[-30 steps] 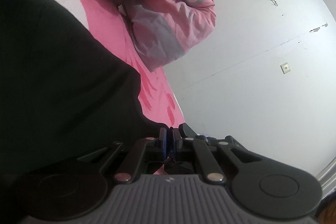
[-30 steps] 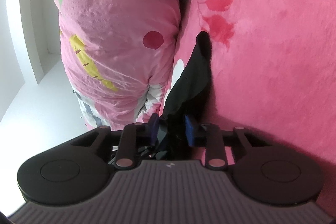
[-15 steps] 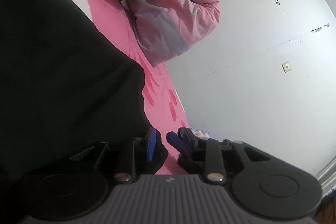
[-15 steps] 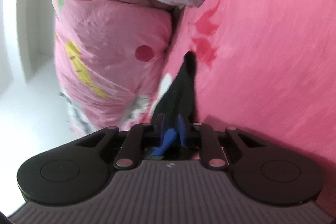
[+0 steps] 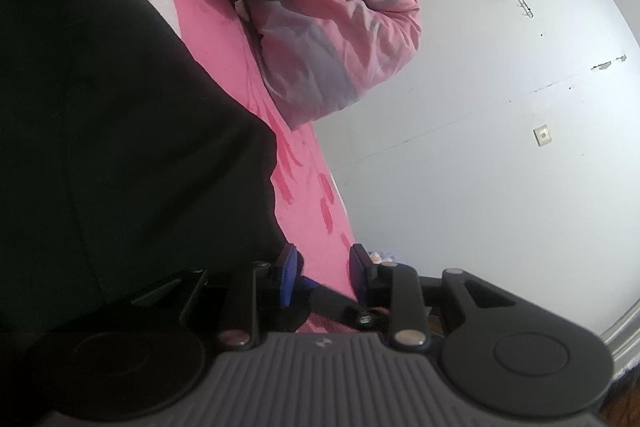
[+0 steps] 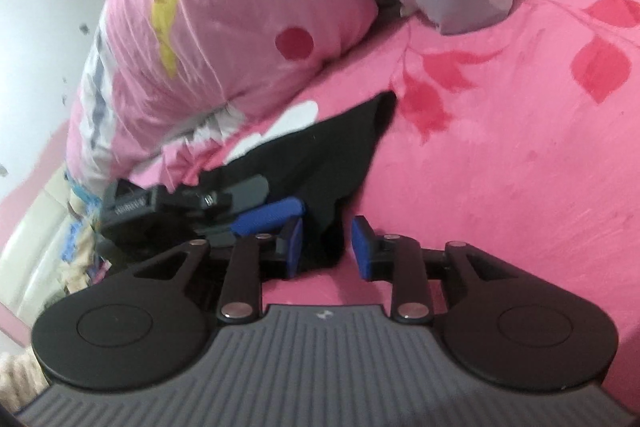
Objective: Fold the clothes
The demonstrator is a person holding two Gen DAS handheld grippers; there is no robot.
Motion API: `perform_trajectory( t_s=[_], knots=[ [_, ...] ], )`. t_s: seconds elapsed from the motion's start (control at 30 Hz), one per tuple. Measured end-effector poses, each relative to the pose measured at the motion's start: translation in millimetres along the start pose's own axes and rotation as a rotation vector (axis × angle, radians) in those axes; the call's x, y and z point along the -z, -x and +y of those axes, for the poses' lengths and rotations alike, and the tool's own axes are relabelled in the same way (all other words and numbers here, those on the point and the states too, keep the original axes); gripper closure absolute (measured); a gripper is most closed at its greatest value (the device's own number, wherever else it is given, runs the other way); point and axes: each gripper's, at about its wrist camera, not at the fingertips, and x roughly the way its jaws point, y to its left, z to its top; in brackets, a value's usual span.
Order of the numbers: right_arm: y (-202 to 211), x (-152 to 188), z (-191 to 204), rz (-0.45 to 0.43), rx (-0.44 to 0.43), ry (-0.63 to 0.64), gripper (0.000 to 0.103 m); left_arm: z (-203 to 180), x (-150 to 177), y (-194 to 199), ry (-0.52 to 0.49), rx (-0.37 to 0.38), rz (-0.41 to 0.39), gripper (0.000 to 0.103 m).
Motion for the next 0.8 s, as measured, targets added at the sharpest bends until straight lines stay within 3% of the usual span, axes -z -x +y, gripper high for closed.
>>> perform_trajectory(
  t_s=[0.07,0.13,0.23,0.33,0.43,0.53,0.6,0.7,0.77,0.8],
  knots=[
    [0,3,6,0.022,0.081,0.062,0.090,-3,0,-1,-0.017,-0.013,0.002,0.072],
    [0,6,12,0.038,0.170,0.137,0.099,-13,0,0,-0.059,-0.036,-0.001,0.061],
    [4,10,21,0.025,0.230,0.213,0.099,-43,0,11,-0.165,-0.060,-0.024,0.055],
    [17,7,24,-0.062,0.261,0.225,0.093,-74,2,30,-0.238,-0.098,-0.039,0.053],
    [31,11,44,-0.205,0.197,0.326,0.093,-89,9,50,-0.271,-0.252,-0.035,0.052],
    [21,22,70,-0.226,0.145,0.442,0.093,-84,24,67,-0.259,-0.311,-0.050,0.051],
    [3,28,77,-0.150,0.144,0.487,0.093,-73,35,75,-0.222,-0.295,-0.074,0.049],
    [-23,31,66,0.007,0.239,0.490,0.093,-59,44,80,-0.195,-0.281,-0.120,0.047],
    [-19,20,46,0.013,0.227,0.374,0.093,-57,49,83,-0.231,-0.303,-0.140,0.044],
    [-12,14,38,-0.012,0.292,0.338,0.093,-56,51,84,-0.244,-0.311,-0.146,0.040]
  ],
)
